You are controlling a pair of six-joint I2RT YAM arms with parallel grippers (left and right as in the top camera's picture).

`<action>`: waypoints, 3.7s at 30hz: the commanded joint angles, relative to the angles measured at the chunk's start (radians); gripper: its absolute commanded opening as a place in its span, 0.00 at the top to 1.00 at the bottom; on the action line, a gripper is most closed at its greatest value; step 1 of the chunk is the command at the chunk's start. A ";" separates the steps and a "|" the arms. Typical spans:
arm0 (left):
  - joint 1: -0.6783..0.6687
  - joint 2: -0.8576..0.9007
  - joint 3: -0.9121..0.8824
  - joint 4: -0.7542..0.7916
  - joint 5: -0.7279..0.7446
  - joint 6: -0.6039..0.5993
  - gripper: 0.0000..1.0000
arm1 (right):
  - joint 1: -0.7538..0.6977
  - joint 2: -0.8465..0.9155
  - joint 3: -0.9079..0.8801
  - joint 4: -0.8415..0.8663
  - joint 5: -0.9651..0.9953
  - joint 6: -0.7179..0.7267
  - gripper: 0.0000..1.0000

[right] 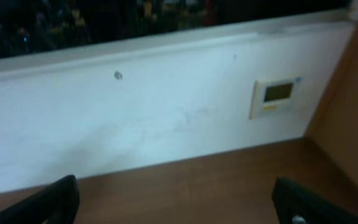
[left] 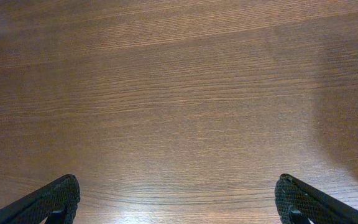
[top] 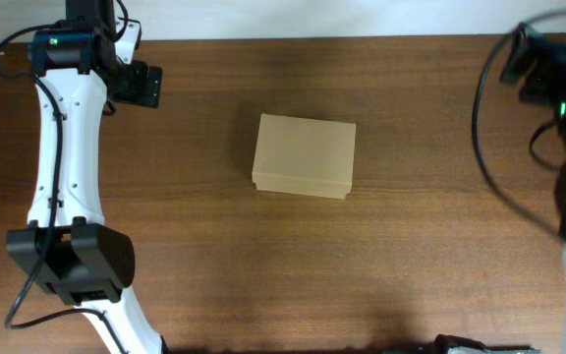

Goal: Pack container

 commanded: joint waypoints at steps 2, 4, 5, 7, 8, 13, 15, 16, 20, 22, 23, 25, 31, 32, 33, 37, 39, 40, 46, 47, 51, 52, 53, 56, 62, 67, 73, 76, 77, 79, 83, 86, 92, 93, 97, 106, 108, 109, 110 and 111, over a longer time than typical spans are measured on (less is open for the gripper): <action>0.002 -0.034 0.014 -0.002 0.011 -0.003 0.00 | 0.004 -0.240 -0.285 0.142 0.045 0.011 0.01; 0.002 -0.034 0.014 -0.002 0.011 -0.003 0.01 | 0.004 -0.405 -0.459 0.218 0.045 0.053 0.01; 0.002 -0.034 0.014 -0.002 0.011 -0.003 0.00 | 0.004 -0.467 -0.520 0.238 0.045 0.073 0.01; 0.002 -0.034 0.014 -0.002 0.011 -0.003 0.00 | 0.004 -0.621 -0.666 0.272 0.045 0.121 0.01; 0.002 -0.034 0.014 -0.002 0.011 -0.003 0.00 | 0.004 -0.683 -0.723 0.276 0.045 0.140 0.01; 0.002 -0.034 0.014 -0.002 0.011 -0.003 0.01 | 0.005 -0.979 -0.978 0.276 0.042 0.199 0.01; 0.002 -0.034 0.014 -0.002 0.011 -0.003 0.00 | 0.004 -1.068 -1.052 0.276 0.042 0.221 0.00; 0.002 -0.034 0.014 -0.002 0.011 -0.003 0.00 | 0.005 -1.114 -1.088 0.277 0.042 0.235 0.01; 0.002 -0.034 0.014 -0.002 0.011 -0.003 0.00 | 0.006 -1.184 -1.212 0.355 0.042 0.316 0.01; 0.002 -0.034 0.014 -0.002 0.011 -0.003 0.01 | 0.021 -1.188 -1.259 0.425 0.041 0.349 0.01; 0.002 -0.034 0.014 -0.002 0.011 -0.003 0.00 | 0.029 -1.188 -1.275 0.454 0.041 0.358 0.01; 0.002 -0.034 0.014 -0.002 0.011 -0.003 0.00 | 0.049 -1.188 -1.299 0.496 0.041 0.359 0.00; 0.002 -0.034 0.014 -0.002 0.011 -0.003 0.00 | 0.085 -1.188 -1.335 0.496 -0.018 0.358 0.01; 0.002 -0.034 0.014 -0.002 0.011 -0.003 0.01 | 0.085 -1.188 -1.347 0.496 -0.018 0.358 0.01; 0.002 -0.034 0.014 -0.002 0.011 -0.003 0.00 | 0.085 -1.188 -1.357 0.496 -0.018 0.358 0.01; 0.002 -0.034 0.014 -0.002 0.011 -0.003 0.01 | 0.085 -1.188 -1.397 0.498 -0.019 0.358 0.01; 0.002 -0.034 0.014 -0.002 0.011 -0.003 0.00 | 0.085 -1.188 -1.426 0.512 -0.019 0.358 0.01; 0.002 -0.034 0.014 -0.002 0.011 -0.003 0.00 | 0.085 -1.188 -1.446 0.521 -0.019 0.359 0.00; 0.002 -0.034 0.014 -0.002 0.011 -0.003 0.00 | 0.091 -1.188 -1.474 0.497 -0.026 0.358 0.01; 0.002 -0.034 0.014 -0.002 0.011 -0.003 0.01 | 0.091 -1.188 -1.474 0.486 -0.026 0.358 0.01; 0.002 -0.034 0.014 -0.002 0.011 -0.003 0.00 | 0.090 -1.188 -1.474 0.404 -0.026 0.358 0.01; 0.002 -0.034 0.014 -0.002 0.011 -0.003 0.00 | 0.090 -1.184 -1.474 0.405 -0.027 0.358 0.01; 0.002 -0.034 0.014 -0.002 0.011 -0.003 0.00 | 0.090 -1.184 -1.474 0.405 -0.027 0.358 0.01; 0.002 -0.034 0.014 -0.002 0.011 -0.003 0.01 | 0.090 -1.184 -1.474 0.405 -0.026 0.358 0.01; 0.002 -0.034 0.014 -0.002 0.011 -0.003 0.01 | 0.090 -1.184 -1.474 0.405 -0.026 0.358 0.01; 0.002 -0.034 0.014 -0.002 0.011 -0.003 0.00 | 0.090 -1.184 -1.474 0.405 -0.026 0.358 0.01; 0.002 -0.039 0.011 -0.003 0.011 -0.003 0.00 | 0.090 -1.184 -1.474 0.405 -0.026 0.358 0.01; 0.002 -0.095 0.009 -0.002 0.011 -0.003 0.00 | 0.090 -1.184 -1.474 0.405 -0.026 0.358 0.01; 0.002 -0.127 0.006 -0.002 0.011 -0.003 0.00 | 0.090 -1.184 -1.474 0.405 -0.026 0.358 0.01; -0.001 -0.208 -0.011 -0.002 0.010 -0.003 0.00 | 0.090 -1.184 -1.474 0.405 -0.026 0.358 0.01; -0.002 -0.447 -0.181 0.053 0.016 -0.003 0.00 | 0.090 -1.184 -1.474 0.405 -0.026 0.358 0.01; -0.002 -0.715 -0.491 0.312 0.064 -0.003 0.00 | 0.090 -1.184 -1.474 0.405 -0.026 0.358 0.01; -0.001 -1.280 -1.222 0.817 0.158 -0.003 0.00 | 0.090 -1.184 -1.474 0.405 -0.026 0.358 0.01; -0.001 -1.350 -1.307 0.834 0.169 -0.003 0.00 | 0.090 -1.184 -1.474 0.405 -0.026 0.358 0.01; -0.001 -1.533 -1.543 0.837 0.211 -0.003 0.01 | 0.090 -1.184 -1.474 0.405 -0.026 0.358 0.01; 0.000 -1.832 -1.861 0.837 0.263 -0.003 0.00 | 0.090 -1.184 -1.474 0.405 -0.026 0.358 0.01; 0.000 -1.915 -1.917 0.837 0.263 -0.003 0.00 | 0.090 -1.184 -1.474 0.405 -0.026 0.358 0.00; 0.000 -1.951 -1.942 0.837 0.263 -0.003 0.00 | 0.090 -1.184 -1.474 0.405 -0.026 0.358 0.01; 0.000 -1.970 -1.956 0.837 0.263 -0.003 0.00 | 0.090 -1.184 -1.474 0.405 -0.026 0.358 0.00; 0.000 -1.989 -1.969 0.837 0.263 -0.003 0.00 | 0.090 -1.184 -1.474 0.405 -0.026 0.358 0.00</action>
